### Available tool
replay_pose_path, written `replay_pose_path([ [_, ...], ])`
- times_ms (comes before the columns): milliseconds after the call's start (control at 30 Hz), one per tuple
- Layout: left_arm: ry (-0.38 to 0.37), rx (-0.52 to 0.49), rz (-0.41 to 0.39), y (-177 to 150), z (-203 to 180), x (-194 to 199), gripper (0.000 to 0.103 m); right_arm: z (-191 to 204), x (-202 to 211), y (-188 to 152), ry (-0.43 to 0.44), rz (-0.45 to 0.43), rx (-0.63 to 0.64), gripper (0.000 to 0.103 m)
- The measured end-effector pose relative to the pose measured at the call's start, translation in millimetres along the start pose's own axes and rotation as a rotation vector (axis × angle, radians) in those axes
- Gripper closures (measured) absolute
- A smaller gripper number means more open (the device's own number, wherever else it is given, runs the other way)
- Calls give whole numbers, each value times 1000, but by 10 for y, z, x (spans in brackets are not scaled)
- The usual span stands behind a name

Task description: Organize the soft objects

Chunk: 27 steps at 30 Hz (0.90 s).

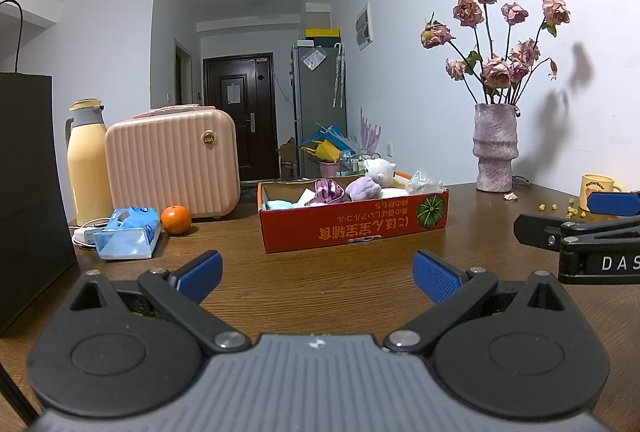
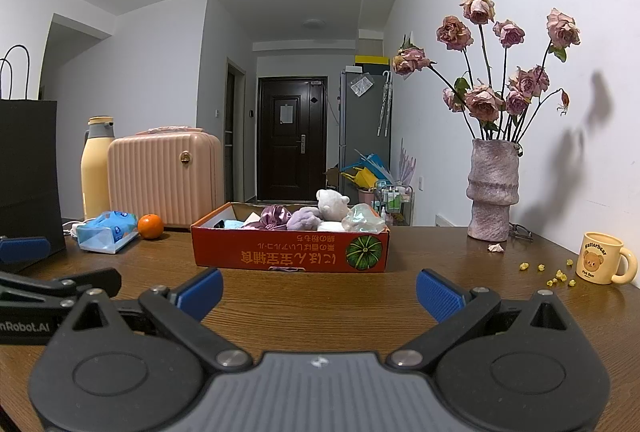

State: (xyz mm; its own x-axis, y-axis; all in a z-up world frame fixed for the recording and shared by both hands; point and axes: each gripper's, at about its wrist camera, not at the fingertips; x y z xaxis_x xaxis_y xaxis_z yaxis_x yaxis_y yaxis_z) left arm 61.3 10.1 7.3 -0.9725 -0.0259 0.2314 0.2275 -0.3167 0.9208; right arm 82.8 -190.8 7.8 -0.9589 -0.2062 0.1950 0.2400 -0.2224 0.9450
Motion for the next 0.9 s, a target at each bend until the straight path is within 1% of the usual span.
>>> replay_pose_path([
  [733,14,0,-7,22,1,33,0,2,-2,-4,0,2,1,0],
  [900,6,8,-9,6,10,12,0,30,-13,-37,1,10,5,0],
])
Point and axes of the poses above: each gripper's, at about its wrist camera, not at the fingertips, and x roughly against the way its jaws point, z to its left, y to its top, and after that the axes turned 15 degrees about -x, right-handed
